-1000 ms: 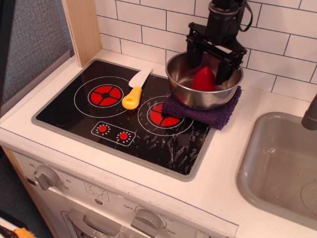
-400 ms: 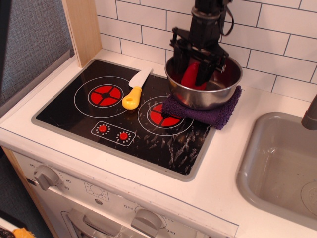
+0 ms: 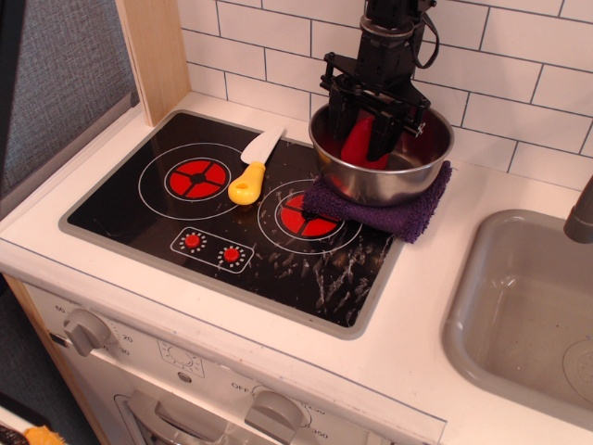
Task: Move the strawberry to the lower right of oven top
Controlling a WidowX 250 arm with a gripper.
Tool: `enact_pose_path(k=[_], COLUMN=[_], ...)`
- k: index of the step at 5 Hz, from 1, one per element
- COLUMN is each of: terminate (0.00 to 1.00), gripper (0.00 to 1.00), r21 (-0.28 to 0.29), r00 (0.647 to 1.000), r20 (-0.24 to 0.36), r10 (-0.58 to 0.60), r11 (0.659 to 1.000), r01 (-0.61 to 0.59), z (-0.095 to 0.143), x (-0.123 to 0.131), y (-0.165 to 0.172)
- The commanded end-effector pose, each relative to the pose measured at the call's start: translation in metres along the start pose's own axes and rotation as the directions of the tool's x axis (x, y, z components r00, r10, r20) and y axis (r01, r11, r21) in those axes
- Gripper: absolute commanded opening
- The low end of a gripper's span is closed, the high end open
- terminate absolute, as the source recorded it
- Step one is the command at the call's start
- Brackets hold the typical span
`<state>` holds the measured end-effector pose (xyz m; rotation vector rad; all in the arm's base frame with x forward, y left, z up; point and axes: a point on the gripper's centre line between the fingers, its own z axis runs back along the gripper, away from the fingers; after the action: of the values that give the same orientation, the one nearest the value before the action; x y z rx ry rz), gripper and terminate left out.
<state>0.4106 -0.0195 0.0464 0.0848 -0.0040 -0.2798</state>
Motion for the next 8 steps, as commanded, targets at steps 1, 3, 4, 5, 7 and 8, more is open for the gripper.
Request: enact_pose_path(k=[1,3,4,5,7,8], terminate=[0.00,0.00,0.00,0.00,0.00,0.00], gripper=[0.00,0.00,0.00,0.00,0.00,0.00], r21=[0.027,-0.023,-0.075,-0.117,-0.114,-0.119], r00=[0.967,0.976,0.976,0.981,0.992,0.993], r20=[0.257,0.216,0.218,0.188,0.107,0.094], r10=[0.004,0.000,-0.019,-0.042,-0.064,-0.065], r11=[1.000,1.000,0.996,0.991,0.991,0.990], r01=[-0.012,0.006,0.036,0.065,0.076,0.076], z=[0.093,0.083,0.078,0.062,0.017,-0.001], x=[-0.019,-0.092,-0.120,-0.127,-0.121,-0.123], y=[-0.004,-0.023,-0.035,-0.043,-0.042,-0.040])
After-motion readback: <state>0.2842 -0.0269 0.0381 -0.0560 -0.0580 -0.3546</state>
